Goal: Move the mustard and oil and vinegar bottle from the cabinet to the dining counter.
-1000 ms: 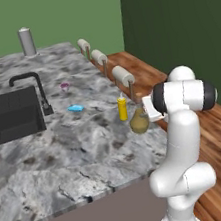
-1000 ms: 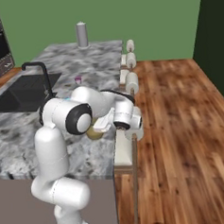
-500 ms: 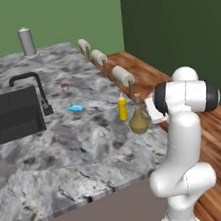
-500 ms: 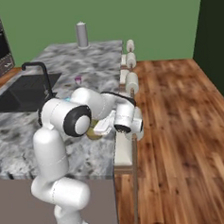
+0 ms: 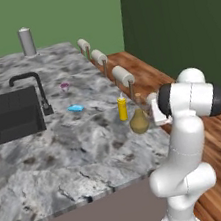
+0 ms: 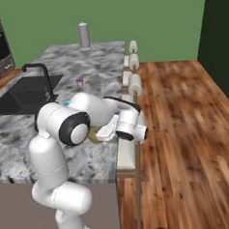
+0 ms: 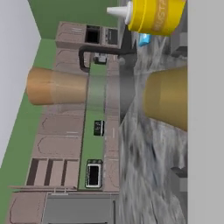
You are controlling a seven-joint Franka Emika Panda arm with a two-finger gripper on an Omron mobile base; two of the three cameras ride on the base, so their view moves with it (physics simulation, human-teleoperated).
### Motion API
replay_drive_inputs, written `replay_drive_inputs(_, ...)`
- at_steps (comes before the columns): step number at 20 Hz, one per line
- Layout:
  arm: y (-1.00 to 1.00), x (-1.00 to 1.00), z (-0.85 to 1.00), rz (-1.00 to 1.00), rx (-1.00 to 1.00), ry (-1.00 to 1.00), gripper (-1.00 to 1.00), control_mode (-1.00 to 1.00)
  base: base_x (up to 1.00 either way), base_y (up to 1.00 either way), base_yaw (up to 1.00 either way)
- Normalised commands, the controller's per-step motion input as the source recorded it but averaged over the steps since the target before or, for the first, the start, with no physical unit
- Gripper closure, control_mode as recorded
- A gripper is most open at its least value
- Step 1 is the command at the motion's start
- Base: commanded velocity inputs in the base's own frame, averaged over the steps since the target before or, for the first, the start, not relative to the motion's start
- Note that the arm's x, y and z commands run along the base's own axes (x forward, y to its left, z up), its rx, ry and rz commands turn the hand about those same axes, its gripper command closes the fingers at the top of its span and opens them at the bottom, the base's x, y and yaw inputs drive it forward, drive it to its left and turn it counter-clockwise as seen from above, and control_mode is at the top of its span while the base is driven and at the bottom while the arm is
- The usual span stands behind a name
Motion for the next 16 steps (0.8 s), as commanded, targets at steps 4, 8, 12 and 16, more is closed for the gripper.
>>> replay_drive_inputs(4, -0.16, -0.26, 0.30, -0.16, -0.01, 0.04, -1.00, -1.00, 0.00, 0.00, 0.00)
replay_drive_inputs(8, -0.09, -0.33, 0.43, -0.16, -0.02, 0.12, -1.00, -1.00, 0.00, 0.00, 0.00)
replay_drive_inputs(12, -0.09, -0.37, 0.50, -0.12, -0.03, 0.19, -1.00, -1.00, 0.00, 0.00, 0.00)
replay_drive_inputs(16, -0.10, -0.43, 0.48, -0.08, -0.06, 0.24, -1.00, -1.00, 0.00, 0.00, 0.00)
